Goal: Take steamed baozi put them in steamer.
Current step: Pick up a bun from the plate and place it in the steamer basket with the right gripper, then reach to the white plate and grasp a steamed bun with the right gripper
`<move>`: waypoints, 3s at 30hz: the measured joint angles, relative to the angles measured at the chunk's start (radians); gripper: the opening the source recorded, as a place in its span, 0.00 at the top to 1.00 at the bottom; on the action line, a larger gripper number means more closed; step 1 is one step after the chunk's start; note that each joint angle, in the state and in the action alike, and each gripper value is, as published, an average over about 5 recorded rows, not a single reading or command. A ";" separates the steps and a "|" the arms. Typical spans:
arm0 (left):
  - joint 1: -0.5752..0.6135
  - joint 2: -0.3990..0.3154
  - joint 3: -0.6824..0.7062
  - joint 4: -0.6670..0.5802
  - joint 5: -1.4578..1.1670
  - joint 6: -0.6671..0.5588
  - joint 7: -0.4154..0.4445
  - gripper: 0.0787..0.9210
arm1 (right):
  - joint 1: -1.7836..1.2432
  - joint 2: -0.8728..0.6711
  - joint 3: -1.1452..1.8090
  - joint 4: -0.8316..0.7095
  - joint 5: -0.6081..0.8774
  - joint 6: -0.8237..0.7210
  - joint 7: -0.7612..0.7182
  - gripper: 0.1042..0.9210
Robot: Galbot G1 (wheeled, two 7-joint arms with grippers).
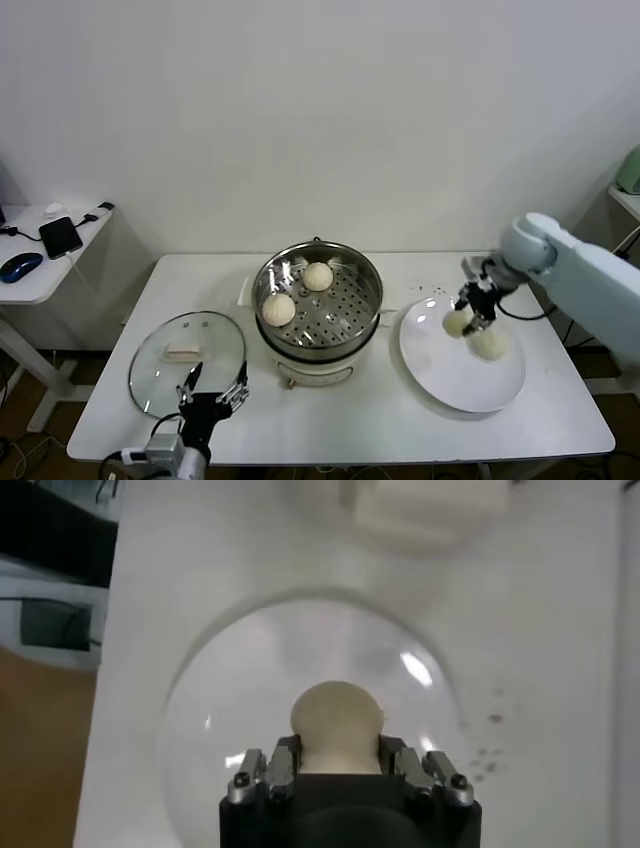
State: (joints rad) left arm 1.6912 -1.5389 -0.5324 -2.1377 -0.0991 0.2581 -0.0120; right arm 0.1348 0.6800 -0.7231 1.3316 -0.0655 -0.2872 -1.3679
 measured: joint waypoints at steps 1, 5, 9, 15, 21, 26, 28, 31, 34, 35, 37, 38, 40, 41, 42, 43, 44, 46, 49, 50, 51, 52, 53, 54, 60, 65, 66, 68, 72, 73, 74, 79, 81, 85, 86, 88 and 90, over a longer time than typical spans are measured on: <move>0.001 0.000 -0.001 -0.002 0.001 0.000 0.000 0.12 | 0.040 0.015 -0.022 -0.009 0.020 0.000 -0.005 0.48; 0.004 0.001 -0.005 -0.010 0.001 -0.001 -0.001 0.12 | 0.179 0.087 -0.101 -0.047 0.097 0.006 -0.027 0.48; 0.007 0.004 -0.008 -0.017 0.001 -0.002 -0.002 0.12 | 0.280 0.174 -0.170 -0.096 0.183 0.053 -0.052 0.48; 0.007 0.008 -0.016 -0.027 -0.001 -0.005 -0.002 0.12 | 0.374 0.301 -0.278 -0.154 0.299 0.234 -0.075 0.48; 0.001 0.010 -0.017 -0.029 -0.003 -0.004 -0.001 0.12 | 0.409 0.395 -0.357 -0.168 0.317 0.449 -0.090 0.48; -0.001 0.007 -0.010 -0.025 0.001 -0.003 0.000 0.12 | 0.413 0.457 -0.397 -0.166 0.270 0.624 -0.097 0.47; 0.000 0.005 -0.010 -0.025 0.002 -0.003 0.000 0.12 | 0.410 0.479 -0.410 -0.162 0.251 0.682 -0.099 0.47; 0.001 0.001 -0.010 -0.027 0.003 -0.003 0.000 0.12 | 0.402 0.510 -0.427 -0.153 0.224 0.755 -0.101 0.47; 0.001 -0.004 -0.011 -0.029 0.004 -0.003 0.000 0.12 | 0.390 0.539 -0.440 -0.148 0.194 0.816 -0.102 0.48; 0.000 -0.006 -0.011 -0.030 0.005 -0.003 0.000 0.12 | 0.385 0.548 -0.443 -0.148 0.184 0.832 -0.102 0.47; -0.001 -0.009 -0.010 -0.031 0.005 -0.003 0.000 0.12 | 0.375 0.567 -0.447 -0.150 0.164 0.859 -0.101 0.47; -0.001 -0.010 -0.009 -0.032 0.005 -0.003 0.000 0.12 | 0.370 0.576 -0.449 -0.151 0.155 0.871 -0.101 0.48; 0.000 -0.012 -0.006 -0.035 0.006 -0.003 0.001 0.12 | 0.359 0.593 -0.453 -0.154 0.138 0.890 -0.100 0.48; 0.000 -0.012 -0.004 -0.038 0.007 -0.003 0.001 0.12 | 0.354 0.601 -0.455 -0.155 0.131 0.898 -0.099 0.48; 0.000 -0.013 -0.002 -0.040 0.007 -0.002 0.002 0.12 | 0.348 0.609 -0.457 -0.155 0.124 0.905 -0.098 0.48; 0.000 -0.013 0.000 -0.042 0.008 -0.002 0.003 0.12 | 0.343 0.616 -0.458 -0.155 0.118 0.911 -0.097 0.48; -0.001 -0.014 0.001 -0.044 0.008 -0.001 0.004 0.12 | 0.337 0.623 -0.460 -0.155 0.111 0.917 -0.095 0.47; -0.002 -0.015 0.002 -0.046 0.008 0.000 0.005 0.12 | 0.328 0.635 -0.462 -0.154 0.099 0.927 -0.092 0.47; -0.003 -0.015 0.003 -0.045 0.008 0.000 0.006 0.12 | 0.317 0.650 -0.465 -0.157 0.083 0.938 -0.086 0.48; -0.002 -0.015 0.003 -0.045 0.008 0.000 0.006 0.12 | 0.313 0.655 -0.466 -0.159 0.078 0.940 -0.084 0.48; -0.002 -0.015 0.004 -0.044 0.008 0.000 0.006 0.12 | 0.309 0.659 -0.467 -0.160 0.073 0.942 -0.083 0.48; -0.002 -0.015 0.005 -0.043 0.009 0.000 0.006 0.12 | 0.306 0.662 -0.469 -0.162 0.069 0.944 -0.081 0.48; -0.001 -0.015 0.006 -0.042 0.009 -0.001 0.006 0.12 | 0.303 0.665 -0.471 -0.163 0.065 0.945 -0.080 0.48; -0.001 -0.015 0.007 -0.042 0.010 -0.001 0.006 0.12 | 0.299 0.668 -0.472 -0.164 0.062 0.945 -0.079 0.48; 0.003 -0.014 0.010 -0.043 0.015 -0.005 0.006 0.12 | 0.283 0.685 -0.477 -0.170 0.039 0.947 -0.062 0.48; 0.006 -0.013 0.013 -0.042 0.019 -0.006 0.006 0.12 | 0.274 0.690 -0.474 -0.170 0.023 0.943 -0.039 0.39; 0.006 -0.013 0.013 -0.041 0.019 -0.006 0.006 0.12 | 0.274 0.689 -0.473 -0.169 0.023 0.941 -0.035 0.36; 0.005 -0.013 0.013 -0.039 0.020 -0.006 0.006 0.12 | 0.274 0.687 -0.471 -0.165 0.023 0.937 -0.030 0.28; 0.003 -0.013 0.015 -0.032 0.022 -0.006 0.006 0.12 | 0.280 0.677 -0.458 -0.156 0.027 0.922 -0.027 0.16; 0.002 -0.013 0.016 -0.031 0.023 -0.006 0.006 0.12 | 0.283 0.673 -0.454 -0.154 0.029 0.917 -0.028 0.15; 0.002 -0.013 0.017 -0.031 0.024 -0.006 0.006 0.12 | 0.286 0.669 -0.448 -0.151 0.032 0.910 -0.031 0.13; 0.002 -0.013 0.019 -0.028 0.026 -0.005 0.006 0.12 | 0.306 0.638 -0.410 -0.131 0.055 0.844 -0.058 0.12; 0.002 -0.012 0.018 -0.027 0.026 -0.004 0.007 0.12 | 0.316 0.615 -0.391 -0.120 0.071 0.794 -0.070 0.12; 0.002 -0.009 0.012 -0.030 0.022 -0.001 0.008 0.12 | 0.328 0.548 -0.343 -0.104 0.106 0.650 -0.082 0.12; 0.002 -0.008 0.010 -0.031 0.020 0.001 0.009 0.12 | 0.329 0.528 -0.329 -0.101 0.114 0.605 -0.083 0.12; 0.001 -0.006 0.006 -0.034 0.013 0.005 0.011 0.12 | 0.329 0.485 -0.301 -0.096 0.125 0.510 -0.085 0.12; -0.001 -0.003 0.003 -0.036 0.004 0.011 0.016 0.12 | 0.329 0.440 -0.274 -0.089 0.134 0.414 -0.086 0.12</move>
State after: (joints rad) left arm 1.6902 -1.5418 -0.5297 -2.1741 -0.0956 0.2687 0.0037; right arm 0.4636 1.1203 -0.9969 1.2428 0.0686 0.1266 -1.4537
